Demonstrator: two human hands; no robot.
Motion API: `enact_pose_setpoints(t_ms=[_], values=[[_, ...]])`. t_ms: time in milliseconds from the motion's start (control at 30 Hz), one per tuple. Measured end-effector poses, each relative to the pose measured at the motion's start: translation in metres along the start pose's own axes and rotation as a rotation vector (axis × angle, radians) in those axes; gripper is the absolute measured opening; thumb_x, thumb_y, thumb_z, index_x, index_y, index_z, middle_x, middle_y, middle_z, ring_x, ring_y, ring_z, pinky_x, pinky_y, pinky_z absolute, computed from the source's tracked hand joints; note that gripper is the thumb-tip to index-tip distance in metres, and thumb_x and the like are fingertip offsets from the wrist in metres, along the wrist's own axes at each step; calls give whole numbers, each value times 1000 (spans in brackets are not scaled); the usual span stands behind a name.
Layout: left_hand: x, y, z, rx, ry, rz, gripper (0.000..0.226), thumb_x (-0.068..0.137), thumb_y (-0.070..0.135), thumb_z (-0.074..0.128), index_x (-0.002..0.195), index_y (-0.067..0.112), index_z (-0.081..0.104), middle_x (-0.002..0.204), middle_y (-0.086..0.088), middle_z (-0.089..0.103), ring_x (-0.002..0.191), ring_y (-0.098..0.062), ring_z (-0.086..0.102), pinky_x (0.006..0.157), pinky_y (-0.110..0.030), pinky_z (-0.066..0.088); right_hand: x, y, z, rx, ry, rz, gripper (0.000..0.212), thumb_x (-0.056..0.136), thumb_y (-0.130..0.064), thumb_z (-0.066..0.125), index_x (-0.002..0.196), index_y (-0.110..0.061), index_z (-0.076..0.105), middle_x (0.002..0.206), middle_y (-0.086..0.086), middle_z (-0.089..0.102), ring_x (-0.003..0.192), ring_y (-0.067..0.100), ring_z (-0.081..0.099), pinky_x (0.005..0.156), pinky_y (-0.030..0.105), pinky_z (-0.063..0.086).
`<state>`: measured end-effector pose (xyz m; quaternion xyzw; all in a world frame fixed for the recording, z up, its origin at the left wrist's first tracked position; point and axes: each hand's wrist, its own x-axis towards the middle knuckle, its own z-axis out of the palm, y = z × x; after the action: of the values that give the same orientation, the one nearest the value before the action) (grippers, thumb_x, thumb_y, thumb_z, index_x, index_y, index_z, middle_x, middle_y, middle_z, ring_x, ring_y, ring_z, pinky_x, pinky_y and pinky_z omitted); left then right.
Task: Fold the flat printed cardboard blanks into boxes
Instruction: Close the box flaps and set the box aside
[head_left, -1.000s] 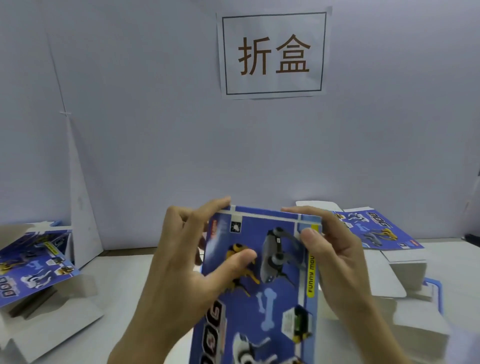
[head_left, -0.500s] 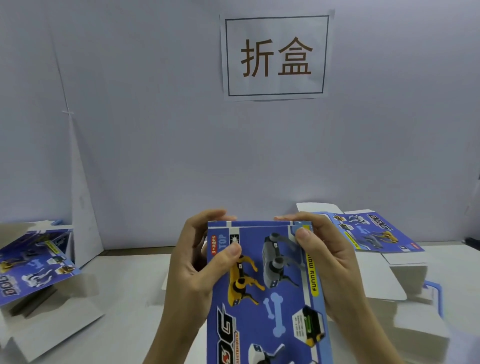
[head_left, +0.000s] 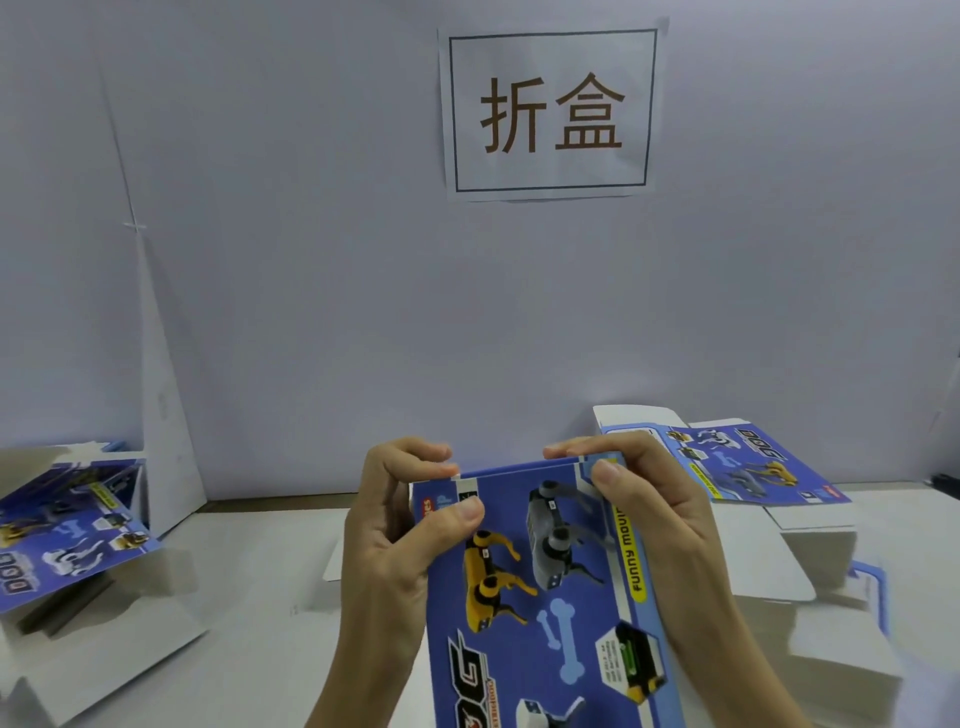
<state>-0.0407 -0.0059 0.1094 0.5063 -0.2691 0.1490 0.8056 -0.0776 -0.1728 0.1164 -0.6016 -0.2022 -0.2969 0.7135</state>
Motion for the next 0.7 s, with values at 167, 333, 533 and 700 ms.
enact_pose_setpoints(t_ms=[167, 333, 533, 700], values=[[2, 10, -9, 79, -166, -46, 41, 63, 33, 79, 100, 33, 63, 100, -1, 72, 76, -29, 72, 54, -32, 57, 0, 1, 5, 62, 46, 50, 13, 90, -26, 60, 91, -18, 70, 87, 4, 73, 77, 19, 72, 58, 24, 56], [-1, 11, -3, -29, -69, -49, 33, 71, 13, 64, 96, 33, 62, 95, -2, 71, 69, -25, 71, 50, -28, 56, -2, 7, 10, 94, 4, -8, 21, 92, -17, 50, 103, -26, 65, 111, 1, 70, 93, 18, 71, 67, 22, 56], [-3, 16, 4, -42, -22, -37, 30, 70, 10, 57, 98, 19, 56, 85, 4, 73, 63, -19, 71, 47, -24, 54, -3, 2, 7, 107, -28, -11, 26, 85, -8, 45, 107, -11, 59, 119, 5, 68, 97, 18, 70, 69, 23, 56], [-4, 14, 4, -27, -42, -41, 30, 70, 7, 55, 99, 12, 52, 82, 7, 73, 63, -16, 71, 47, -24, 54, -3, 4, 6, 64, -6, 4, 24, 80, -9, 46, 100, -4, 57, 111, 2, 71, 93, 12, 70, 65, 19, 55]])
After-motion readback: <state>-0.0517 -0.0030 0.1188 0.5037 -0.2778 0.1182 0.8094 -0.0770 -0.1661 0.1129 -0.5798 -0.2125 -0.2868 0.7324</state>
